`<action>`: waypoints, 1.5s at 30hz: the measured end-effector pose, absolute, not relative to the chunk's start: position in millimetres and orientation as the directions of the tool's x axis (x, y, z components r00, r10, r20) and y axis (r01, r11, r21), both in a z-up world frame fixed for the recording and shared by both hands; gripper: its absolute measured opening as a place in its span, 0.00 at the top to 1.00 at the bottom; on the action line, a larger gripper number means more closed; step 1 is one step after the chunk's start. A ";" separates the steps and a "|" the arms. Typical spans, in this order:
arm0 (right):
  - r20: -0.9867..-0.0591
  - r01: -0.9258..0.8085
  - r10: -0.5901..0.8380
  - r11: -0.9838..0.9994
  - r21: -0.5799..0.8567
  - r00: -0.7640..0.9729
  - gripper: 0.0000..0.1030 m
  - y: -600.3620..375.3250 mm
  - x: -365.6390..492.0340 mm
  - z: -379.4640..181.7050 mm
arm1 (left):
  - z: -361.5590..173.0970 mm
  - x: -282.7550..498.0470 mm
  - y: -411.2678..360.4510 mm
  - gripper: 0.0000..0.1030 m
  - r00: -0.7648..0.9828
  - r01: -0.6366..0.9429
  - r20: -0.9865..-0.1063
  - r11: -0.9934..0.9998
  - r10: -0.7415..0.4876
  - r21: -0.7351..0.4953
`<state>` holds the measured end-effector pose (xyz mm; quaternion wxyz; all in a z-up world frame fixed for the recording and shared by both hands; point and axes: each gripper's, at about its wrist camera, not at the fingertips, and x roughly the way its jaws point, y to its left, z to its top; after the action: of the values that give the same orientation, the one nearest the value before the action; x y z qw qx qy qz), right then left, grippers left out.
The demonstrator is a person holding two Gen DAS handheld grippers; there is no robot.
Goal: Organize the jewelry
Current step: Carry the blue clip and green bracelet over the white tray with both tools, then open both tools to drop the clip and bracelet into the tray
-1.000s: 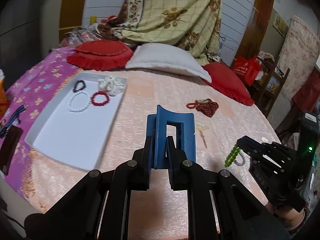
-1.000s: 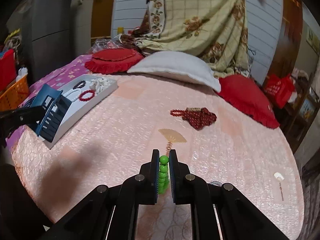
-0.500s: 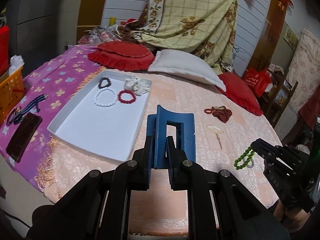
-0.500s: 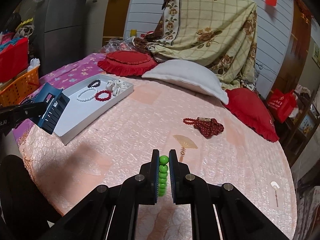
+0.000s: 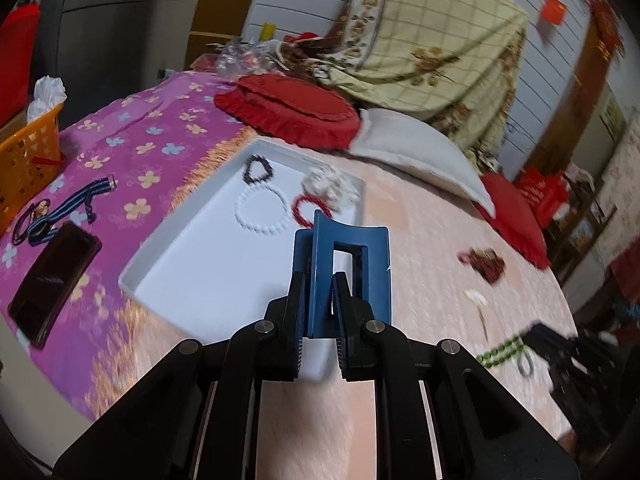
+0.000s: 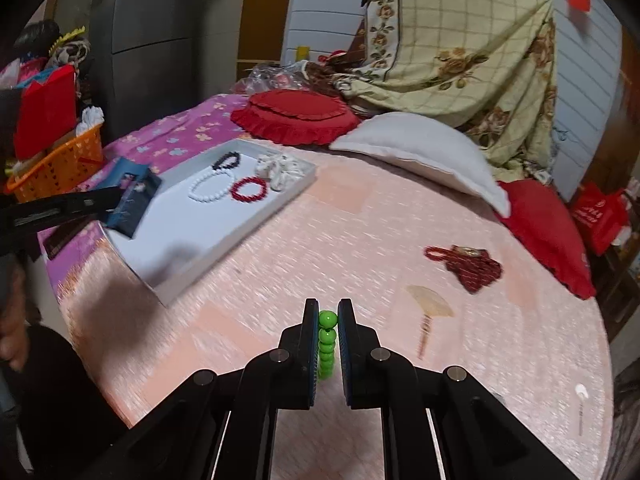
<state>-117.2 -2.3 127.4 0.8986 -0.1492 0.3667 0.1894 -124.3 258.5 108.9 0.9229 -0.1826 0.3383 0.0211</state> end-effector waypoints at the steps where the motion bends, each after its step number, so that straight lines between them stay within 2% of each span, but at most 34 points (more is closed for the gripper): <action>1: -0.719 -0.456 0.243 0.883 -0.114 0.651 0.92 1.2 -112.7 128.1 | 108.5 -114.0 264.4 0.89 0.774 -0.180 -0.629 0.930 -0.068 -0.321; 9: -0.755 -0.487 0.329 0.873 0.015 0.567 0.92 41.6 -53.1 137.0 | 86.7 -42.4 323.7 0.89 0.755 -0.281 -0.655 0.887 -0.031 -0.366; 18: -0.759 -0.566 0.362 0.824 -0.011 0.541 0.92 122.9 -5.0 145.5 | 50.6 -22.7 378.7 0.89 0.717 -0.345 -0.689 0.806 -0.103 -0.480; 23: -0.766 -0.627 0.410 0.779 0.011 0.496 0.92 184.4 11.5 136.9 | 41.9 -15.6 379.2 0.89 0.695 -0.346 -0.709 0.806 -0.124 -0.480; 28: -0.793 -0.643 0.457 0.758 0.110 0.404 0.92 218.4 24.7 102.0 | 35.7 -10.6 373.9 0.89 0.652 -0.352 -0.751 0.835 -0.106 -0.424; 34: -0.845 -0.609 0.394 0.786 0.106 0.361 0.92 211.2 40.5 51.0 | 19.1 1.8 370.9 0.89 0.601 -0.389 -0.797 0.846 -0.066 -0.364; 42: -0.862 -0.580 0.389 0.802 0.142 0.326 0.92 191.4 48.1 33.7 | 19.9 4.2 370.6 0.89 0.602 -0.421 -0.798 0.841 -0.020 -0.339; 45: -0.862 -0.587 0.390 0.798 0.141 0.323 0.92 193.3 44.9 32.3 | 24.1 2.2 370.7 0.84 0.615 -0.419 -0.788 0.841 -0.015 -0.343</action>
<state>44.9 193.3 32.3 0.8073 -0.0989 0.4971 0.3024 2.2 370.7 24.1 0.8611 -0.2568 0.4228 0.1172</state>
